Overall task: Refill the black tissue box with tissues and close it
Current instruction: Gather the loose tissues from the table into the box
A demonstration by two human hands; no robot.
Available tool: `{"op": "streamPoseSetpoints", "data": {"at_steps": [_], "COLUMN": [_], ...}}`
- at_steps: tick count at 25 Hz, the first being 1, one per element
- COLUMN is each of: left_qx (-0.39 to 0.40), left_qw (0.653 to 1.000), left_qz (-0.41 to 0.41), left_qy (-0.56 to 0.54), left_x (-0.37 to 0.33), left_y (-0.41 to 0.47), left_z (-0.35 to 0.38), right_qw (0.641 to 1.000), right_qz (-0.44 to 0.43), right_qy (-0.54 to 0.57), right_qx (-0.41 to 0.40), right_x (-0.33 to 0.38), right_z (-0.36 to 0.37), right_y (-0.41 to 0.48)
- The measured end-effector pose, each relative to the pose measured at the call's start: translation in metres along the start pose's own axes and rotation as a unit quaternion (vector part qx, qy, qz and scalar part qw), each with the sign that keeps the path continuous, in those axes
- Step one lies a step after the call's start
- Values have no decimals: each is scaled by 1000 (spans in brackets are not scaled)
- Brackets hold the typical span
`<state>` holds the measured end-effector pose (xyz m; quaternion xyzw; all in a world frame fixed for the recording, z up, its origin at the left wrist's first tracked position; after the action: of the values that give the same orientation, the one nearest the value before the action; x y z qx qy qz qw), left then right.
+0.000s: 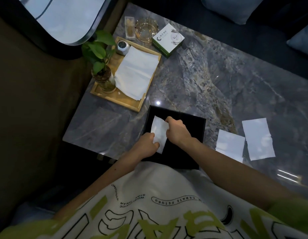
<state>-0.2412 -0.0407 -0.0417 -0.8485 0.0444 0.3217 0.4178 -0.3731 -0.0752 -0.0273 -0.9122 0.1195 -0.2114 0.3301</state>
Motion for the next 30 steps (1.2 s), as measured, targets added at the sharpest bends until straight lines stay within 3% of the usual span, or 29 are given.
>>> {"op": "streamPoseSetpoints", "data": {"at_steps": [8,17,23,30], "left_qx": [41,82,37,-48], "left_qw": [999,994,995,988], "left_qz": [-16,28,74,149], "left_qy": [23,73,61,14], "left_x": [0,0,-8,-28], "left_y": [4,9,9,2], "left_z": [6,10,1,-12], "right_qw": [997,998,992,982], "right_qz": [-4,-34,-109,-119], "right_qy": [-76,-59,-58,96], "right_qx": [7,11,-24,-115], "right_x": [9,5,-3,-36], "right_z": [0,0,1,-15], "right_y": [3,-10,-24,-35]}}
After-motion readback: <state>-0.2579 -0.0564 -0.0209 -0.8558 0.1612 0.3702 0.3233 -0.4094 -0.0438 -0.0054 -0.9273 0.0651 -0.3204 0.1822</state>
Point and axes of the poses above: each hand's wrist, its own y-axis towards the middle knuckle, its own z-axis out of the palm, x = y × z, the point moved 6 cm from there along y, towards the middle knuckle, and after that the axes turned 4 degrees about z, right-handed, at the moved point
